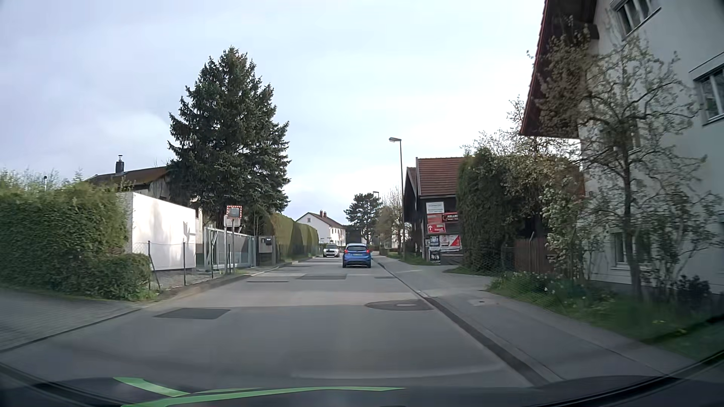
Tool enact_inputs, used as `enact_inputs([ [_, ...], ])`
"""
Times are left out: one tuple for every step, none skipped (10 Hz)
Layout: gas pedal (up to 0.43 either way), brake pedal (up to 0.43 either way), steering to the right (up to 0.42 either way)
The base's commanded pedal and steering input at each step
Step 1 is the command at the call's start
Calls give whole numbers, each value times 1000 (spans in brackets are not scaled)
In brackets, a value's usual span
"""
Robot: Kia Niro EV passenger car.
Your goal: Follow the waypoints while adhering to traffic rules and regulations
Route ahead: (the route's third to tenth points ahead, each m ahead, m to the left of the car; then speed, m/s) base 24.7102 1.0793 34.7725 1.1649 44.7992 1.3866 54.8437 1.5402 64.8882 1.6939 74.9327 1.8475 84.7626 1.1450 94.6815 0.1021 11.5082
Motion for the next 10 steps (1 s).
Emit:
enact_inputs([
  [197,0,-3],
  [197,0,-4],
  [197,0,-3],
  [177,0,-3],
  [177,0,-4],
  [169,0,-4],
  [157,0,-4],
  [157,0,-4],
  [157,0,-4],
  [157,0,-4],
])
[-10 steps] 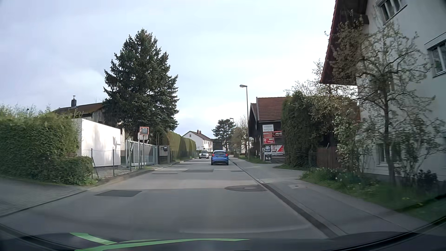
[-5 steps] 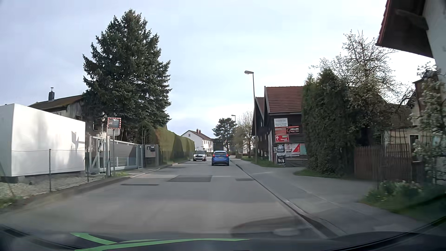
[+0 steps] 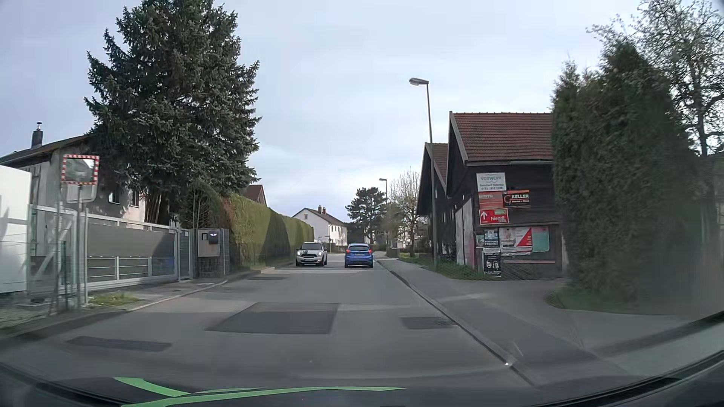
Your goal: Follow the waypoints while adhering to traffic rules and regulations
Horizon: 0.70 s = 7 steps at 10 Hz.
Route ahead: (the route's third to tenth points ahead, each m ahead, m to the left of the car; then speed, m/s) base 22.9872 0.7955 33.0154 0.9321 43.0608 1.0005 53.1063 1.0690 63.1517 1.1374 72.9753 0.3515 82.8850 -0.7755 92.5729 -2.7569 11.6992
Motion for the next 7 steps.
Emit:
enact_inputs([
  [157,0,-5],
  [157,0,-7],
  [157,0,-7],
  [157,0,-7],
  [169,0,-7],
  [169,0,-7],
  [169,0,-5],
])
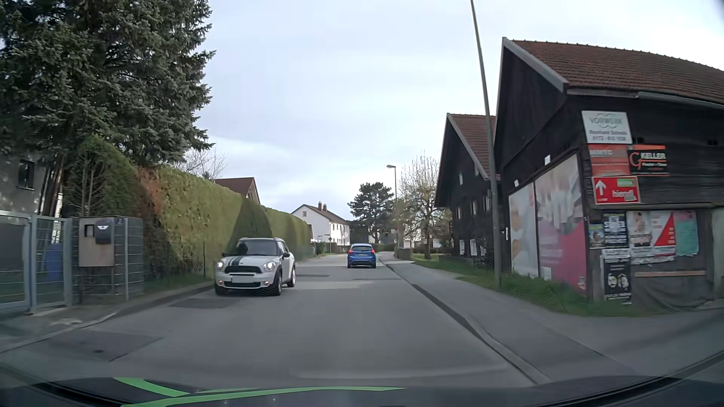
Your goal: Follow the waypoints while adhering to traffic rules and regulations
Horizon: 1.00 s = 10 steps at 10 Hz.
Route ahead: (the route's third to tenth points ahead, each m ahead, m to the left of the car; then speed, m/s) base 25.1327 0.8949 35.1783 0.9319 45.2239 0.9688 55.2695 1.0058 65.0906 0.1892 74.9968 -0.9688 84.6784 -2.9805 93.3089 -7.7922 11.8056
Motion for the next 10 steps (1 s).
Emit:
enact_inputs([
  [169,0,-5],
  [169,0,-5],
  [169,0,-5],
  [169,0,-4],
  [169,0,-3],
  [169,0,-3],
  [169,0,-3],
  [169,0,-3],
  [169,0,-3],
  [169,0,-3],
])
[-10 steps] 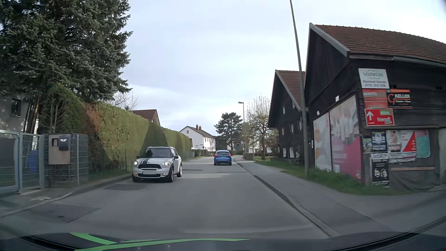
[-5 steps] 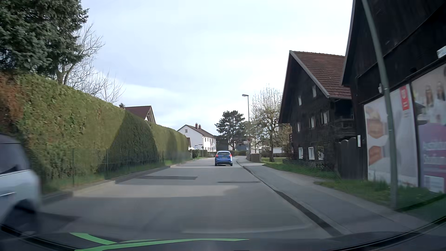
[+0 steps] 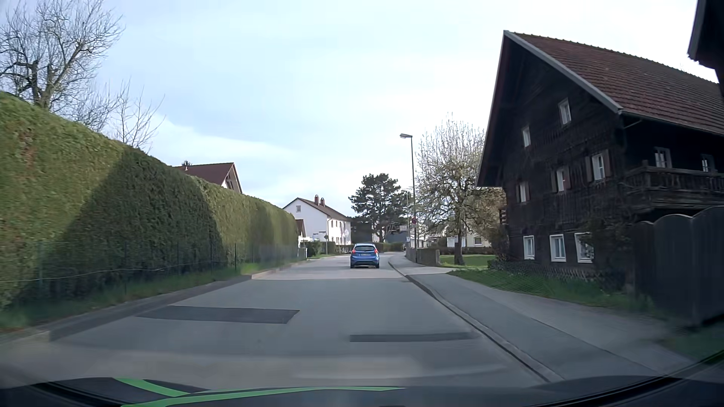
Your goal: Follow the waypoints while adhering to traffic rules and regulations
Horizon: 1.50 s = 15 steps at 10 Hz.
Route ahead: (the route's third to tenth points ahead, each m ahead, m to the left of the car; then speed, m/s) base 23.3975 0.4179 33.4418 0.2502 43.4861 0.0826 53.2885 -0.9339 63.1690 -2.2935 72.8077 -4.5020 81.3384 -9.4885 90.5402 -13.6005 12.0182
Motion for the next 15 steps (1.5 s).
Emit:
enact_inputs([
  [169,0,-3],
  [177,0,-3],
  [177,0,-3],
  [177,0,-3],
  [177,0,-3],
  [177,0,-3],
  [177,0,-3],
  [177,0,-3],
  [177,0,-3],
  [177,0,-3],
  [177,0,-3],
  [169,0,-2],
  [150,0,-1],
  [130,0,0],
  [118,0,1],
])
